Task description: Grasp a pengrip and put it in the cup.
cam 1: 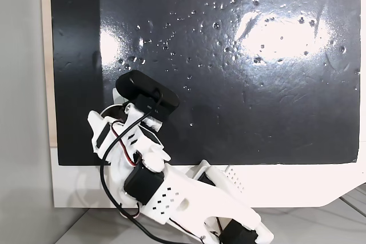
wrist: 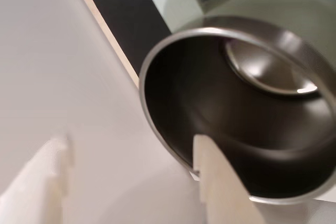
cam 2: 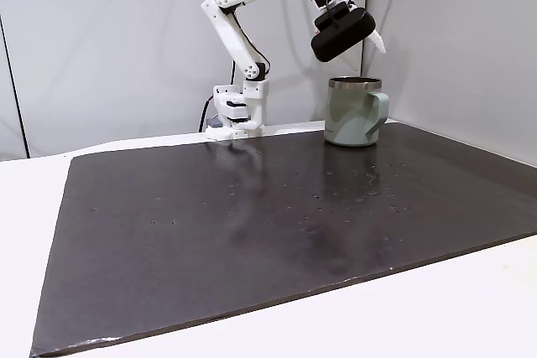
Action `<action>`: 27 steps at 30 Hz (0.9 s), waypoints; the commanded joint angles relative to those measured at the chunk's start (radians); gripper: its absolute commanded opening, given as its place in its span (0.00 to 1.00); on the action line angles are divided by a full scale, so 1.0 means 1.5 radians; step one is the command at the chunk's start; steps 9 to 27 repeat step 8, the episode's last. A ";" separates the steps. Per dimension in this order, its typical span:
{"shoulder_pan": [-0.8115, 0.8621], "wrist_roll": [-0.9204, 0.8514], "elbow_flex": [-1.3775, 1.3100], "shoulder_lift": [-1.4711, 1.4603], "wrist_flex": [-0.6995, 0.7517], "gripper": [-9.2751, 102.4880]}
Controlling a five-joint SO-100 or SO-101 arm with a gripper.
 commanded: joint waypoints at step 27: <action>-0.009 -0.002 -0.039 0.008 0.001 0.34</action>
